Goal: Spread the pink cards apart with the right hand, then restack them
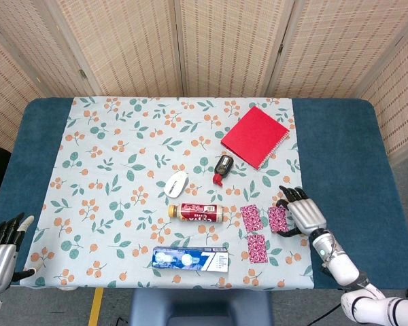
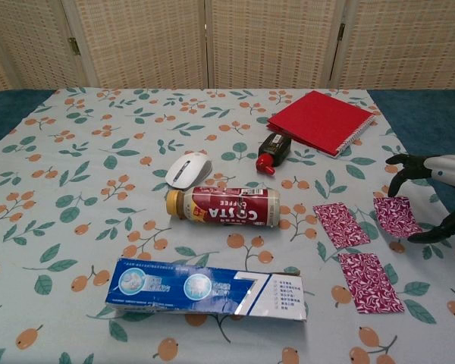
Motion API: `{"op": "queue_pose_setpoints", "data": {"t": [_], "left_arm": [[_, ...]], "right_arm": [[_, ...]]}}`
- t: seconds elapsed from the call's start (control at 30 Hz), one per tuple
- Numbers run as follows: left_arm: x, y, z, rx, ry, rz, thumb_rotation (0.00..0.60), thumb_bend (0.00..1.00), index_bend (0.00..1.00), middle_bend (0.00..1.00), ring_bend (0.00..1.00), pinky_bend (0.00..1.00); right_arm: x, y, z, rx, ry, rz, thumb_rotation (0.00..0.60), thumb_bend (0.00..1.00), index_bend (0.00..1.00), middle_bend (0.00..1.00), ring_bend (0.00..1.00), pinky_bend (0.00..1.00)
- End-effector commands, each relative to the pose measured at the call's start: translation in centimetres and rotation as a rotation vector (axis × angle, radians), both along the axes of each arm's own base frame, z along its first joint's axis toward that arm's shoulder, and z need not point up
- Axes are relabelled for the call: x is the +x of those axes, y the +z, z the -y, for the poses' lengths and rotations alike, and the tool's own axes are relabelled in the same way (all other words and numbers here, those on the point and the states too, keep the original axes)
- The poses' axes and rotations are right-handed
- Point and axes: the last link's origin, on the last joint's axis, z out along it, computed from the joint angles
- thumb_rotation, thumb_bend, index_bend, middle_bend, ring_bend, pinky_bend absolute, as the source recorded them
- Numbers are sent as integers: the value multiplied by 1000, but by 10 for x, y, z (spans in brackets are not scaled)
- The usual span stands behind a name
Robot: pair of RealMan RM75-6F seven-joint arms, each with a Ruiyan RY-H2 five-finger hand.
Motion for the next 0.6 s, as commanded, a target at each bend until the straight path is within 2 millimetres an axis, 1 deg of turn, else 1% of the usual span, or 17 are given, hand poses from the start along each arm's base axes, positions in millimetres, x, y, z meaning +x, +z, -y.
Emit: {"op": "queue_pose_setpoints", "data": {"t": [0.03,0.2,0.4,0.6], "left_arm": [[1,0,-1,-2,-2,0,600,242,80,5,33,0],[0,-2,-1,-10,1,0,600,242,80,4,33,0],[-1,-3,0,-11,-3,9,600,242,79,4,33,0],[-5,-5,0,-24,-13,14,600,242,79,4,33,0]], "right_arm": [[6,5,-16,10,-5,57,453,205,291,9,0,0],[18,2,-37,36,-13,119,454,206,291,13,0,0],[29,-9,-56,72,-19,156,453,206,291,15,0,0],[30,-22,-62,101,-30,163,453,205,291,15,0,0]]}}
